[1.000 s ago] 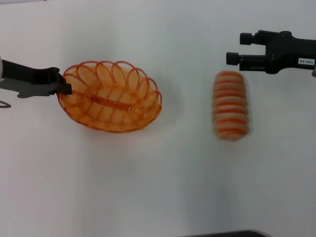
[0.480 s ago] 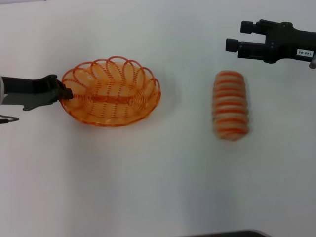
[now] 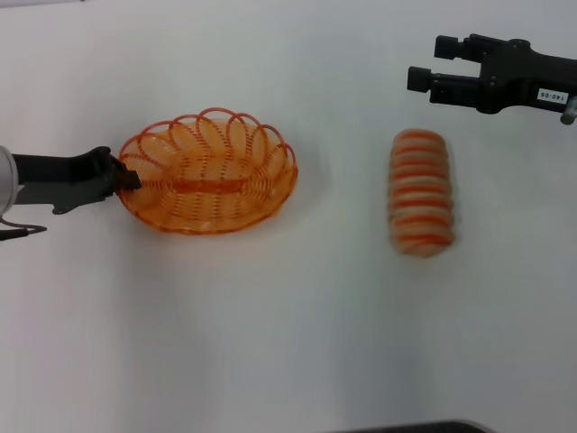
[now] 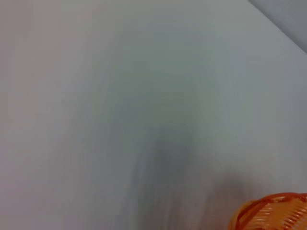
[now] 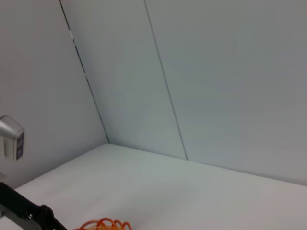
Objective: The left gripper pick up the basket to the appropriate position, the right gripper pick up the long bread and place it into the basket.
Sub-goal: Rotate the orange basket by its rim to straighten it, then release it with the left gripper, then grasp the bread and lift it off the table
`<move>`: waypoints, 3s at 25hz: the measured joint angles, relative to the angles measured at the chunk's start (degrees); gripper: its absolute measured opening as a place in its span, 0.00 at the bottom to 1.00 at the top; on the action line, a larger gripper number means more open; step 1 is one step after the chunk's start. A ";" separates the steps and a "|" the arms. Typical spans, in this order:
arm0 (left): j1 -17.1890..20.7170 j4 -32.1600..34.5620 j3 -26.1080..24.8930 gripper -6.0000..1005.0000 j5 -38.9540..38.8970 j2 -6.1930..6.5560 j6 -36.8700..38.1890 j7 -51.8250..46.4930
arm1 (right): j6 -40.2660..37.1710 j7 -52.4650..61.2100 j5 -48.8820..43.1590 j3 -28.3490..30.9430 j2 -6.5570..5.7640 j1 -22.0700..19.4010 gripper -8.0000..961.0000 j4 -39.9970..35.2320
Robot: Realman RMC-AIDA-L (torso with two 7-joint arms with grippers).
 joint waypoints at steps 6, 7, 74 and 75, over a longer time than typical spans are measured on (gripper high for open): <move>0.36 -0.66 2.25 0.08 -2.04 0.01 -1.02 0.00 | 0.00 -0.60 0.15 -0.07 0.00 0.09 0.87 0.65; 0.37 -0.67 2.33 0.08 -2.06 0.01 -1.06 0.00 | 0.00 -0.60 0.15 -0.09 0.00 0.14 0.87 0.65; 9.34 -1.81 -21.90 0.84 -17.00 0.75 25.91 83.57 | -2.55 24.04 5.11 -2.09 -4.23 0.49 0.87 5.32; 9.74 -2.29 -22.42 0.84 -17.01 0.70 27.06 85.29 | -2.19 26.70 3.59 -2.24 -4.42 0.79 0.87 4.82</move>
